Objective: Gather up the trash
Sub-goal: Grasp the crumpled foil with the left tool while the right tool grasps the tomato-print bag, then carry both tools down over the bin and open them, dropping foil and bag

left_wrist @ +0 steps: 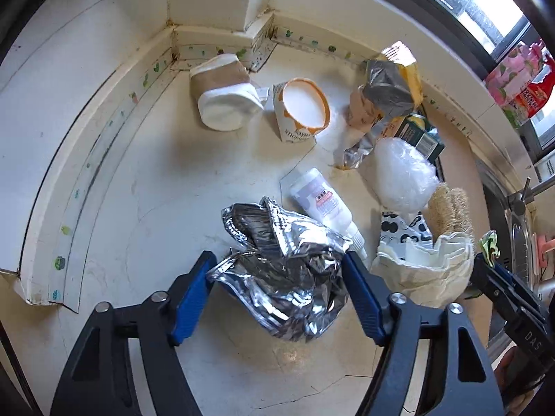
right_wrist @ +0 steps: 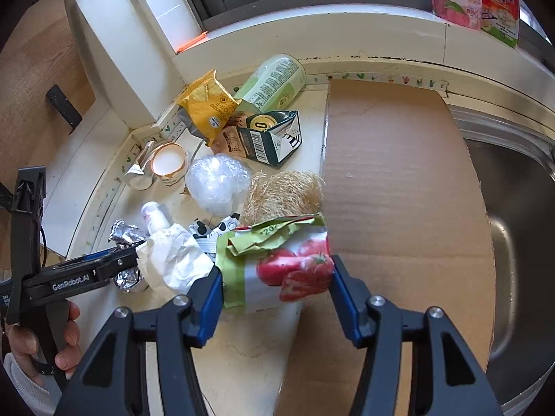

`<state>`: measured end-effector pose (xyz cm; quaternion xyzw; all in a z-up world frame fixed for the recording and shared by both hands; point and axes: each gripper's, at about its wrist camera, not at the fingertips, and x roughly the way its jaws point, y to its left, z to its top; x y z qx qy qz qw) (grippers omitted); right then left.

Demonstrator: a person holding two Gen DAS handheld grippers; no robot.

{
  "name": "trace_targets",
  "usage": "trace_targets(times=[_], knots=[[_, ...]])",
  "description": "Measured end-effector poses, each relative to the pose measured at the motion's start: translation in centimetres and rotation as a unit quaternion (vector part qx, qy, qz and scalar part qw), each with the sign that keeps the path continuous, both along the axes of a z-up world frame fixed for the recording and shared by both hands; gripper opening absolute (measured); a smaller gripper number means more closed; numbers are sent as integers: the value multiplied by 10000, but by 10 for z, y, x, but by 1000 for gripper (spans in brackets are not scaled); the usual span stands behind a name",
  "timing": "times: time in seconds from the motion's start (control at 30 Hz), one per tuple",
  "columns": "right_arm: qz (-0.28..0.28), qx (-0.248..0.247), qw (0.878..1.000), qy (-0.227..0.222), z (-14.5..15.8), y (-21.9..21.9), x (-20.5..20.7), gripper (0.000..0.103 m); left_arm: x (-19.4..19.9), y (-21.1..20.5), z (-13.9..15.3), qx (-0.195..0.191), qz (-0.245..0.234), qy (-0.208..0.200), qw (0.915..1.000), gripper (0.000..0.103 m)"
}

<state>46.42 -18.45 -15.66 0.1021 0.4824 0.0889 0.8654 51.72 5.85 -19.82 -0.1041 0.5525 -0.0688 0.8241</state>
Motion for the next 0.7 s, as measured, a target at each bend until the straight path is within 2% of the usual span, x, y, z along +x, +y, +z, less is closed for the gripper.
trace_targets(times=[0.07, 0.43, 0.7], knots=[[-7, 26, 10000, -34, 2, -2, -5, 56, -4, 0, 6, 64, 11, -98, 9999, 60], [-1, 235, 9995, -192, 20, -6, -41, 56, -40, 0, 30, 141, -10, -527, 9985, 60], [73, 430, 9985, -343, 41, -3, -87, 56, -108, -6, 78, 235, -272, -1005, 9943, 60]])
